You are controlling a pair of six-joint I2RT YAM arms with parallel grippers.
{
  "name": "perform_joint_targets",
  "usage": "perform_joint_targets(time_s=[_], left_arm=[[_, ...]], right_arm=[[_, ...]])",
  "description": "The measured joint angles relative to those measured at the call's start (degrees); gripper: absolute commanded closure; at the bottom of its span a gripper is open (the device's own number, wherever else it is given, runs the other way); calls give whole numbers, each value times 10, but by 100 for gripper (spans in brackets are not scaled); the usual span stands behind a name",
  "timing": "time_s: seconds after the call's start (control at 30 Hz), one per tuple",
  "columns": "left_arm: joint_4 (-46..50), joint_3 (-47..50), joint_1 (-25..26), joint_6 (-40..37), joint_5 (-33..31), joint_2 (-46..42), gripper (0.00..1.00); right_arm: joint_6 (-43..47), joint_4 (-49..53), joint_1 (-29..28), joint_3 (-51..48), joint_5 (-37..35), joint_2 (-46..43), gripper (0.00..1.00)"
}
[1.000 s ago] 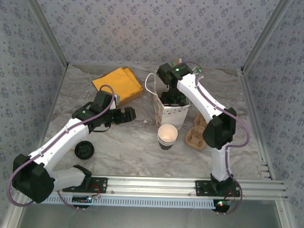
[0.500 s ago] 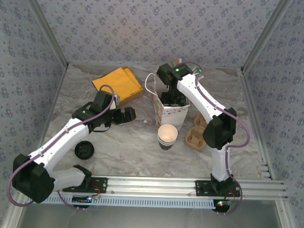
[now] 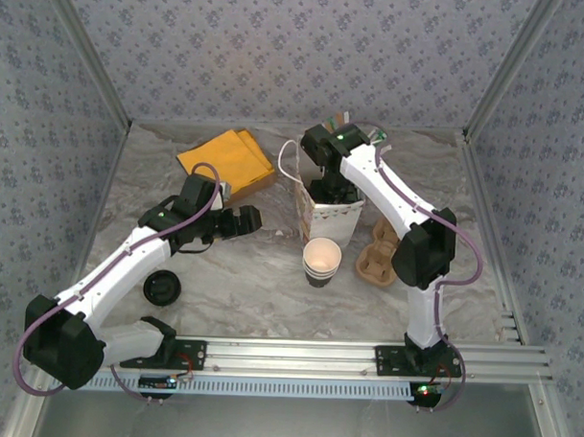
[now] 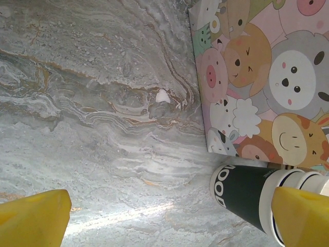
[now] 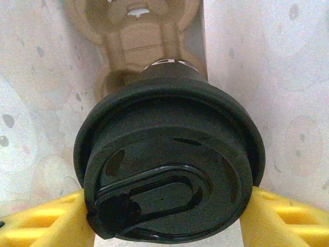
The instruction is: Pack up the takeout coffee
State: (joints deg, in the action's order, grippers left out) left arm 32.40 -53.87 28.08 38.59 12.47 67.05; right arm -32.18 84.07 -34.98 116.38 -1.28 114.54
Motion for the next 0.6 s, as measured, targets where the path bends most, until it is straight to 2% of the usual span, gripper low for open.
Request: perform_joint_targets(time_s=[0.6], left_arm=[[0, 5, 0, 0, 0, -3, 0]], right_arm=[[-2, -4, 0, -7, 0, -5, 33]])
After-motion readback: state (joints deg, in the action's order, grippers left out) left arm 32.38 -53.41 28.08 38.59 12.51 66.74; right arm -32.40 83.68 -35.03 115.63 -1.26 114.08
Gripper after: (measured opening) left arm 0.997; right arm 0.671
